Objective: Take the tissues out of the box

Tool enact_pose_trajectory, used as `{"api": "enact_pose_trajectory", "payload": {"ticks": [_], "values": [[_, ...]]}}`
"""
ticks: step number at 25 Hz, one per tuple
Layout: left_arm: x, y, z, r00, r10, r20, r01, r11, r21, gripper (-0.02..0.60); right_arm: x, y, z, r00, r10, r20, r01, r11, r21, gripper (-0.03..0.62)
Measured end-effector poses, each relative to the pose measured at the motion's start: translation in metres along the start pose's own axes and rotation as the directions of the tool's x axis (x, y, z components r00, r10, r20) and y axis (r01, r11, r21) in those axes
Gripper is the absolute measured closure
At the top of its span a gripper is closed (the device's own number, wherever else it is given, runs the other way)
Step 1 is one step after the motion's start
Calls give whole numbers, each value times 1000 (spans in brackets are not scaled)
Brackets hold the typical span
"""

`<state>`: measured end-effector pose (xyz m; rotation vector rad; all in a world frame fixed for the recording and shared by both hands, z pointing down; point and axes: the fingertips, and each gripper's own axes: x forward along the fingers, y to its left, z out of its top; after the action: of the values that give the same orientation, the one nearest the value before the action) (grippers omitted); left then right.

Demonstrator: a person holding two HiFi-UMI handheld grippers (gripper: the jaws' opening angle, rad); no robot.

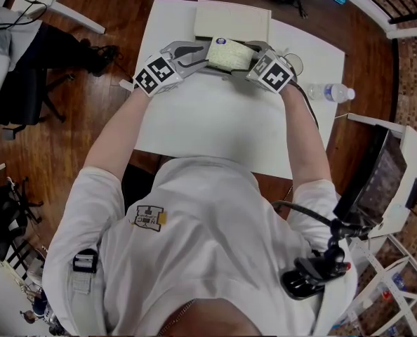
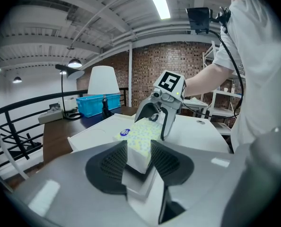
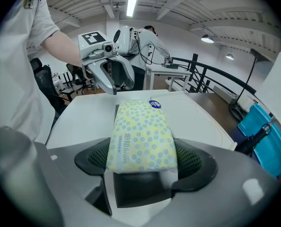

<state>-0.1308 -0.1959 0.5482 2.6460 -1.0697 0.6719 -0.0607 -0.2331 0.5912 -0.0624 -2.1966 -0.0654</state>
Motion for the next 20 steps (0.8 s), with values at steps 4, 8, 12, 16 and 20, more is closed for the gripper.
{"api": "enact_pose_trajectory", "payload": {"ticks": [4, 8, 12, 16, 20], "values": [[-13, -4, 4, 1000, 10, 19, -11, 1000, 23, 451, -23, 6, 10, 996, -66, 58, 66, 998, 2, 198], [-23, -18, 15, 999, 0, 47, -3, 998, 59, 451, -63, 22, 10, 987, -129, 97, 130, 992, -7, 198], [-19, -43, 17, 998, -47, 52, 42, 995, 95, 451, -88, 54, -17, 990, -130, 56, 132, 991, -34, 198], [-13, -74, 14, 993, -109, 34, 103, 985, 137, 451, -92, 100, -54, 997, -76, 11, 76, 997, -15, 198], [-13, -103, 9, 988, -154, 18, 149, 976, 161, 451, -83, 151, -90, 1000, -18, -22, 18, 1000, 25, 198]]}}
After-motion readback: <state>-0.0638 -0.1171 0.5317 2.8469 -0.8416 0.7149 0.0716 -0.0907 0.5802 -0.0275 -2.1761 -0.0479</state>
